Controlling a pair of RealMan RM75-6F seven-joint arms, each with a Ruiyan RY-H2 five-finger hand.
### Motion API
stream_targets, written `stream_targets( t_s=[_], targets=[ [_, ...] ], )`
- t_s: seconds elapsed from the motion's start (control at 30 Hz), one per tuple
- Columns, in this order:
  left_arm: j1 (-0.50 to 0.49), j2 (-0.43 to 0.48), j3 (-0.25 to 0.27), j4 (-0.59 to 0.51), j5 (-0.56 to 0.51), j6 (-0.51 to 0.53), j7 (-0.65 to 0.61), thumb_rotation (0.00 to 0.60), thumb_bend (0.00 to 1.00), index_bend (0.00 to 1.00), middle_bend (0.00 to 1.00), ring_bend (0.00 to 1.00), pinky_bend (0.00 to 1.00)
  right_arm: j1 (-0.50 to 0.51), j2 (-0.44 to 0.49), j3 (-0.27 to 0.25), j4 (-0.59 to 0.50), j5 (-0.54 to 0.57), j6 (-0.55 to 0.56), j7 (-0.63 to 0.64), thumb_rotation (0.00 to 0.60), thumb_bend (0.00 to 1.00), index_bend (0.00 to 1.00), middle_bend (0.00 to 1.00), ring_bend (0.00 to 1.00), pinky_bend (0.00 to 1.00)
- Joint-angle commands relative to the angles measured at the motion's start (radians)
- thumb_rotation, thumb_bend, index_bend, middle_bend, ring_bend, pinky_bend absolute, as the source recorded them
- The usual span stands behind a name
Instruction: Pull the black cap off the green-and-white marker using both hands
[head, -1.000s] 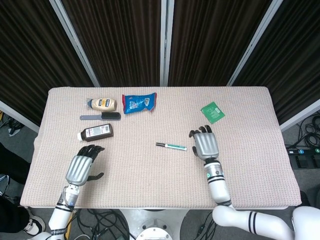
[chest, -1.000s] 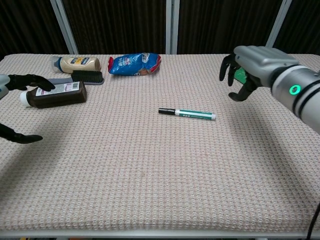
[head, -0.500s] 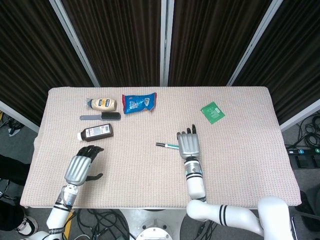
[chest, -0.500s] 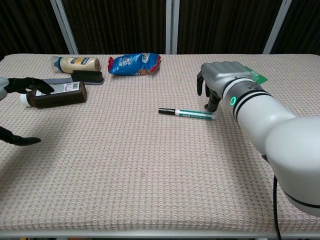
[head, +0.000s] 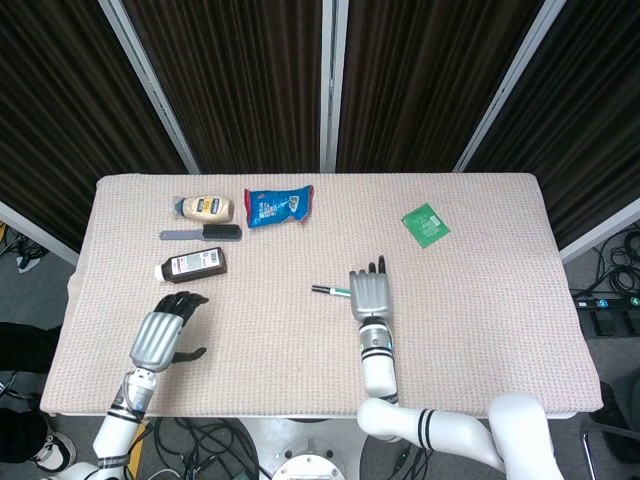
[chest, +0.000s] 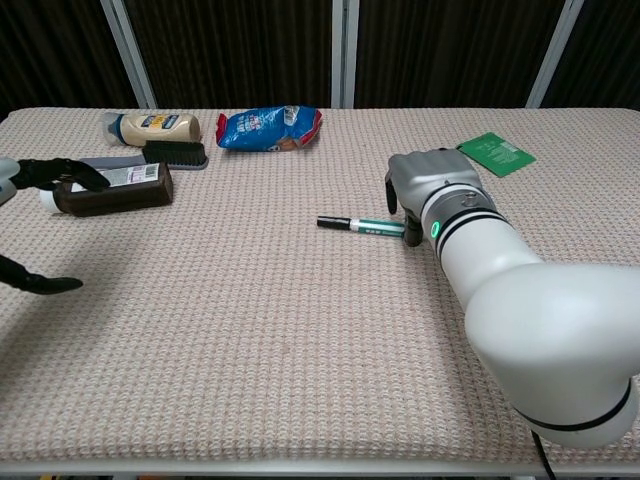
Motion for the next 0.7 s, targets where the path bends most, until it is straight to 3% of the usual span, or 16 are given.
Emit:
stream_targets(
  t_s=[0.03,0.7],
  targets=[
    [0.001,-0.001,0.000,0.002,0.000,0.000,-0.001,0.600,0.06,0.20,0.20,0.14,0.18,0.004,-0.013,-0.003,0.020,-0.003,-0.002,0.004,0.600,0.25,0.42,0.41,0.17,0.01],
    [0.010,-0.015,0.000,0.031,-0.003,0.001,-0.016,0.600,0.06,0.21,0.21,0.14,0.16,0.017,-0.063,0.007,0.111,-0.012,-0.024,0.004,0.600,0.27,0.45,0.43,0.17,0.01]
  ],
)
